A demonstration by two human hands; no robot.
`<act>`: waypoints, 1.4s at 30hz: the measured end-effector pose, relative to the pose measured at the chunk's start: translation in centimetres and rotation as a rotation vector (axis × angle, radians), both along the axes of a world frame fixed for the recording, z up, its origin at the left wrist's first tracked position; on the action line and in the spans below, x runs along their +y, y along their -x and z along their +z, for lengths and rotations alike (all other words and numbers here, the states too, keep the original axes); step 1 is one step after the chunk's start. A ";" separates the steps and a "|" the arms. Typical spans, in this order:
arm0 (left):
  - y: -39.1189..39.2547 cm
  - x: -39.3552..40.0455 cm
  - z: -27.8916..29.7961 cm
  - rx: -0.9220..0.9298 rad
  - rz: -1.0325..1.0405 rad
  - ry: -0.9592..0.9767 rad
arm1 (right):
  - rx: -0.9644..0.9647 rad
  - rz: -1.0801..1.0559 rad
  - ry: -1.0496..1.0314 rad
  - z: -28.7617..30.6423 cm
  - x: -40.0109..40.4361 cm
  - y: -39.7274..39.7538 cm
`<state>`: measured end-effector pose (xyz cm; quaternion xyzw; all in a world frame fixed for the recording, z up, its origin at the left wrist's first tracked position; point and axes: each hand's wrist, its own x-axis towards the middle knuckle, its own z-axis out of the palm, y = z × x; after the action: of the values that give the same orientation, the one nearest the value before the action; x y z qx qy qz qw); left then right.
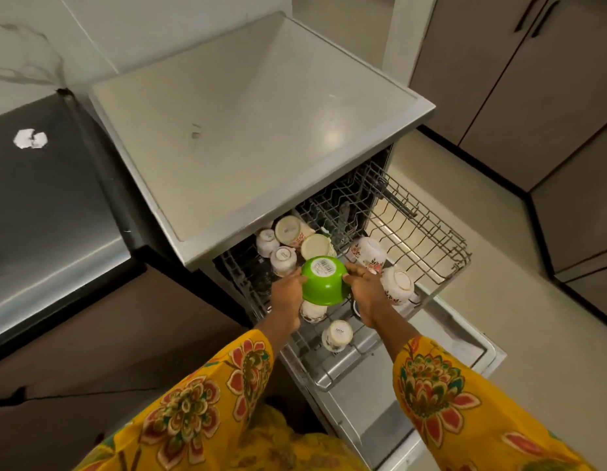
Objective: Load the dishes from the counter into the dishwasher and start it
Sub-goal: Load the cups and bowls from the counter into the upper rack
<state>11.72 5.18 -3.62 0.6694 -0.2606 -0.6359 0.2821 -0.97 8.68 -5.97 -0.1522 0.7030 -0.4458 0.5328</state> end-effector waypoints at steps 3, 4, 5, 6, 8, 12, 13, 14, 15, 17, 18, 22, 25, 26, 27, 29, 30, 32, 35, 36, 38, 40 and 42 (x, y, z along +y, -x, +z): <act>1.6 -1.9 -0.3 0.052 -0.034 -0.009 | -0.039 -0.038 -0.007 -0.7 -1.3 1.3; 2.2 -2.6 -0.5 0.063 -0.054 -0.007 | -0.048 -0.063 -0.006 -0.9 -1.9 1.9; 2.9 -3.5 -0.8 0.064 -0.077 -0.005 | -0.062 -0.091 0.002 -1.1 -2.5 2.5; 3.5 -4.4 -1.1 0.061 -0.101 -0.009 | -0.076 -0.116 0.003 -1.3 -3.3 3.1; 5.0 -6.2 -1.6 0.082 -0.141 -0.015 | -0.098 -0.150 0.001 -1.5 -4.7 4.3; 7.3 -10.3 -3.5 0.075 -0.185 -0.006 | -0.065 -0.164 -0.016 -1.6 -8.3 6.9; 7.8 -11.4 -4.1 0.074 -0.190 0.003 | -0.054 -0.165 -0.019 -1.9 -9.4 7.5; 8.2 -12.4 -4.6 0.081 -0.189 0.006 | -0.056 -0.172 -0.028 -2.4 -10.4 8.0; 8.7 -13.3 -5.1 0.088 -0.183 0.005 | -0.069 -0.186 -0.031 -3.0 -11.3 8.4; 9.5 -15.0 -6.1 0.089 -0.160 -0.010 | -0.077 -0.206 -0.039 -4.3 -12.9 9.0; 9.9 -15.7 -6.4 0.090 -0.143 -0.023 | -0.065 -0.197 -0.049 -5.0 -13.6 9.3; 11.2 -17.5 -8.0 0.111 -0.087 -0.087 | -0.103 -0.198 -0.062 -7.7 -15.4 10.0; 12.1 -18.2 -8.7 0.102 -0.137 -0.094 | -0.105 -0.170 -0.056 -8.9 -16.0 10.5; 12.3 -18.3 -8.8 0.097 -0.153 -0.091 | -0.097 -0.152 -0.056 -9.0 -16.2 10.7; 12.6 -18.5 -8.9 0.088 -0.171 -0.085 | -0.090 -0.145 -0.054 -9.2 -16.4 10.9; 13.0 -18.8 -8.8 0.070 -0.199 -0.082 | -0.093 -0.132 -0.075 -9.7 -16.9 11.3; 13.3 -19.0 -8.7 0.067 -0.211 -0.081 | -0.096 -0.116 -0.091 -9.9 -17.1 11.5; 13.5 -19.0 -8.7 0.070 -0.239 -0.074 | -0.094 -0.071 -0.128 -10.3 -17.3 11.8; 13.5 -19.1 -9.2 0.069 -0.254 -0.102 | -0.053 0.001 -0.178 -10.9 -17.4 12.1; 13.4 -19.2 -9.5 0.063 -0.250 -0.114 | -0.053 0.017 -0.182 -10.9 -17.5 12.1; 13.4 -19.4 -10.0 0.049 -0.246 -0.130 | -0.065 0.044 -0.184 -11.2 -17.6 12.4; 13.5 -19.5 -10.3 0.043 -0.265 -0.130 | -0.077 0.069 -0.189 -11.2 -17.7 12.6; 13.7 -19.6 -10.5 0.034 -0.293 -0.137 | -0.083 0.090 -0.201 -11.3 -17.9 12.7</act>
<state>-1.98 -14.41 -14.08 0.6311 -0.3068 -0.6978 0.1441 -13.63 -9.24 -17.23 -0.1107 0.7139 -0.3548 0.5936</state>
